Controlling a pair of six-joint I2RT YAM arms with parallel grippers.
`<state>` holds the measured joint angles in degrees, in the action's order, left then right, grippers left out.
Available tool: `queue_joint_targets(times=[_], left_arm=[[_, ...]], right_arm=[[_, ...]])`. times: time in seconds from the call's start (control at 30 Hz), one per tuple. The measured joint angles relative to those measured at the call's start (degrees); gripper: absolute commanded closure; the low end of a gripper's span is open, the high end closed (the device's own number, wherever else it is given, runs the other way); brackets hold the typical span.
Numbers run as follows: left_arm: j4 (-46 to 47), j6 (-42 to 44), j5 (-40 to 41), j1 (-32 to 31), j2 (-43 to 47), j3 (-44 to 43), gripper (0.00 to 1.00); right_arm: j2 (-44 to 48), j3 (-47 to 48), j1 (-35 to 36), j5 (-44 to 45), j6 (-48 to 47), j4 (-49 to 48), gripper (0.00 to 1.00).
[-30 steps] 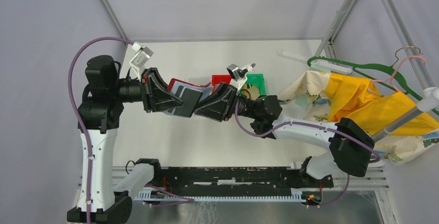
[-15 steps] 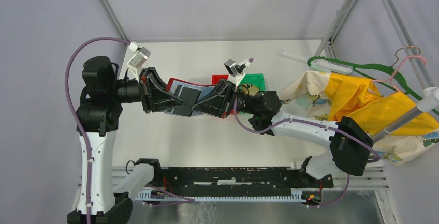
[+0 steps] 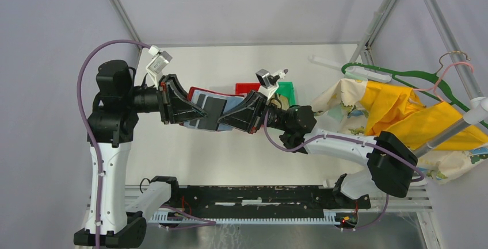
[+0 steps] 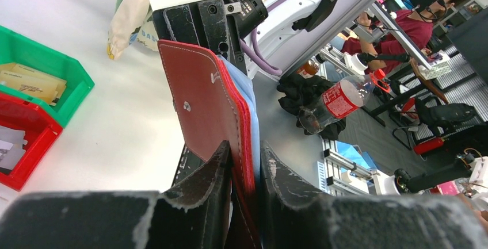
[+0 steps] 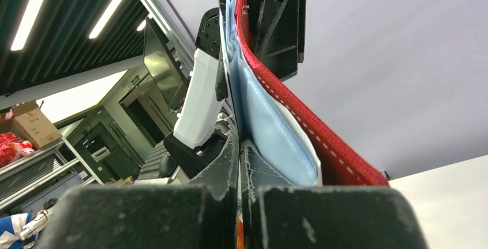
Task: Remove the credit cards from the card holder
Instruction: Remove the credit card from the card holder.
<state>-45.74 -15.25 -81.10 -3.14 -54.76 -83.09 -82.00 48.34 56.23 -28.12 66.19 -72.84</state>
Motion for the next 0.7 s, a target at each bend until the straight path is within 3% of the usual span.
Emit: queue_joint_targets(times=[0.33, 0.67, 0.7], left_arm=[[0.0, -0.8, 0.0, 0.0, 0.0, -0.6, 0.76], [0.7, -0.9, -0.3, 0.1, 0.1, -0.8, 0.78], [0.7, -0.9, -0.4, 0.1, 0.1, -0.9, 0.80]], right_arm=[[0.6, -0.5, 0.0, 0.4, 0.0, -0.5, 0.95], [0.7, -1.5, -0.5, 0.2, 1.0, -2.3, 1.00], [0.8, -1.8, -0.5, 0.3, 1.1, -2.6, 0.96]])
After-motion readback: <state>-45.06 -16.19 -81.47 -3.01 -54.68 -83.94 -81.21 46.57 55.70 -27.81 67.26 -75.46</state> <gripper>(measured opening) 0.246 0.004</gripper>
